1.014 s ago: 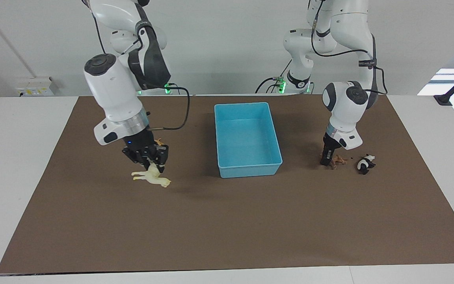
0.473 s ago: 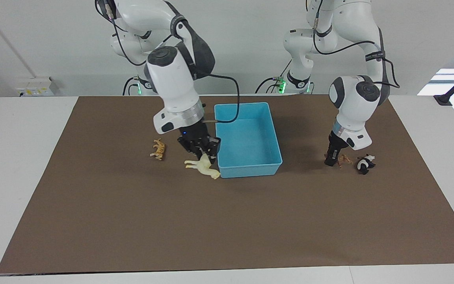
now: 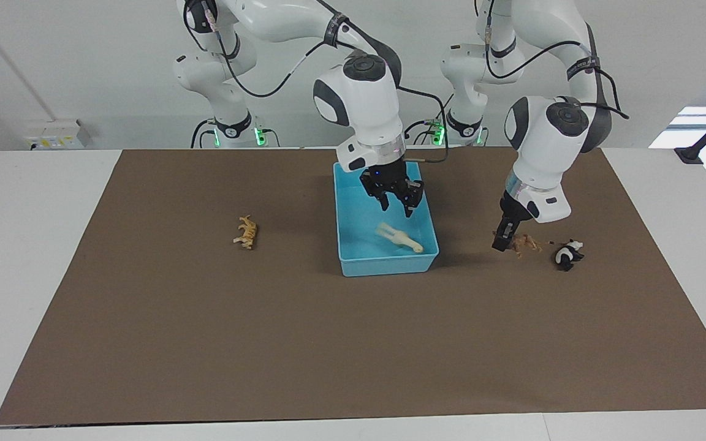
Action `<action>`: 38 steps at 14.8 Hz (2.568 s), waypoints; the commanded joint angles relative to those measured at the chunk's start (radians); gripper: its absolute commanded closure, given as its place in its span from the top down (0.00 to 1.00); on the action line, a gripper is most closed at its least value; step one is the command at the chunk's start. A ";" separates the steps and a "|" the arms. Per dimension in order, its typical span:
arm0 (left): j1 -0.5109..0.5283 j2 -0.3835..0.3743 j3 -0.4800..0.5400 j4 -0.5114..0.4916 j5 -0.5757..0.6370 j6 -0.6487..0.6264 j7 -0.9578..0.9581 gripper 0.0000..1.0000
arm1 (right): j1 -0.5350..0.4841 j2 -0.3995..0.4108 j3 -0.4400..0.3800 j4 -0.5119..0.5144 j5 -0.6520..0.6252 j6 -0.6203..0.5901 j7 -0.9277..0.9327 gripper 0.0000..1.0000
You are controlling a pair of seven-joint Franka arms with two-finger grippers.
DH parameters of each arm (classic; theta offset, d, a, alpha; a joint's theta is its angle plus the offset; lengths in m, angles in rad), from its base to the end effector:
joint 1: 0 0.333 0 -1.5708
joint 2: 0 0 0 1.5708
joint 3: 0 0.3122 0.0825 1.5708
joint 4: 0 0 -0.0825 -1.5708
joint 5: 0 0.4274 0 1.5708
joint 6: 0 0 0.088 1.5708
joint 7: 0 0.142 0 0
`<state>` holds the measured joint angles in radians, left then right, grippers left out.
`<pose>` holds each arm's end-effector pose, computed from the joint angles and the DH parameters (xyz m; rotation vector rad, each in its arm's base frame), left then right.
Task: Put all toys into storage box
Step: 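Lower the cream llama into the blue box with the right gripper, then open the left gripper over the box while the right gripper reaches the tiger, then grasp the orange tiger with the right gripper while the left gripper withdraws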
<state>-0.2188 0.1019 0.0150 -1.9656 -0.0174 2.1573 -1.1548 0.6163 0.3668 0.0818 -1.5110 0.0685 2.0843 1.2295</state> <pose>0.6160 -0.1286 0.3705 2.7261 1.4190 0.0945 0.5650 0.4725 0.4245 -2.8017 0.8168 -0.0631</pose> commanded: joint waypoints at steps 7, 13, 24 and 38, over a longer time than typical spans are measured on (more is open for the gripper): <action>-0.109 0.004 -0.073 0.068 -0.067 -0.028 -0.061 0.03 | -0.346 -0.115 -0.010 -0.057 -0.078 -0.193 -0.638 1.00; -0.384 -0.031 -0.076 -0.002 -0.067 0.024 -0.187 0.04 | -0.498 -0.233 -0.008 -0.398 -0.075 0.021 -0.930 1.00; -0.380 -0.093 -0.043 -0.041 0.002 -0.063 -0.056 1.00 | -0.500 -0.287 -0.007 -0.623 -0.056 0.086 -0.776 1.00; 0.314 0.021 -0.041 -0.032 0.097 0.094 1.392 1.00 | -0.507 -0.310 -0.005 -0.840 -0.055 0.319 -0.685 1.00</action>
<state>0.0500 0.1039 -0.0113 -1.9819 0.0504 2.2080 0.1095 0.1137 0.0883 0.0698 -2.3052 0.0013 2.3677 0.5347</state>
